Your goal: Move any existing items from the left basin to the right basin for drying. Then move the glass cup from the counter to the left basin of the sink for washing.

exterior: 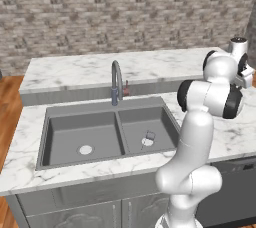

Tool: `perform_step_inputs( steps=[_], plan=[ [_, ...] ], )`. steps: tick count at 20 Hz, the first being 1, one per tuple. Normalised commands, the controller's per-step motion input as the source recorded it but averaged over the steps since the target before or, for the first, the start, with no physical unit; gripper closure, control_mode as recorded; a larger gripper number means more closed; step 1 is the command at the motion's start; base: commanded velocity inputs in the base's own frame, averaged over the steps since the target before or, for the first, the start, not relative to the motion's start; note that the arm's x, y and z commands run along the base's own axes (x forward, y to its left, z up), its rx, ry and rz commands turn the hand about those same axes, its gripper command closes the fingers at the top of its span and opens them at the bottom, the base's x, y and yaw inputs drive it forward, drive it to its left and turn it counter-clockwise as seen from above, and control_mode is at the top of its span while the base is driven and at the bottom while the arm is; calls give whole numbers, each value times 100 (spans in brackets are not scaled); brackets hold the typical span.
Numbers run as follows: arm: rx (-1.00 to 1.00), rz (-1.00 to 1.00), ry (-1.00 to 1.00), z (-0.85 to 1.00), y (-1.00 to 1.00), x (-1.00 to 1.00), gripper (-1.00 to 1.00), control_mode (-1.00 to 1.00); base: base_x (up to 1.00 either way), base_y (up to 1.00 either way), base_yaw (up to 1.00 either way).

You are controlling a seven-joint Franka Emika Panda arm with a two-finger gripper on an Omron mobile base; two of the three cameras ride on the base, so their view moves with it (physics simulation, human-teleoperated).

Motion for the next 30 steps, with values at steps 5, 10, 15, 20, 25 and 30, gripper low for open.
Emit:
perform_step_inputs(
  steps=[5, 10, 15, 20, 25, 30],
  plan=[
    [0, 0, 0, -2, -4, 6, -100, -100, 0, 0, 0],
    [0, 0, 0, -25, 0, 0, -100, -100, 0, 0, 0],
    [7, 0, -7, -24, -8, 0, -100, -100, 0, 0, 0],
    [7, 0, 0, -16, -9, 0, -100, -100, 0, 0, 0],
    [2, 0, 0, -16, -11, -4, -100, -100, 0, 0, 0],
    [0, 0, 0, -25, -3, -3, -100, -100, 0, 0, 0]
  ],
)
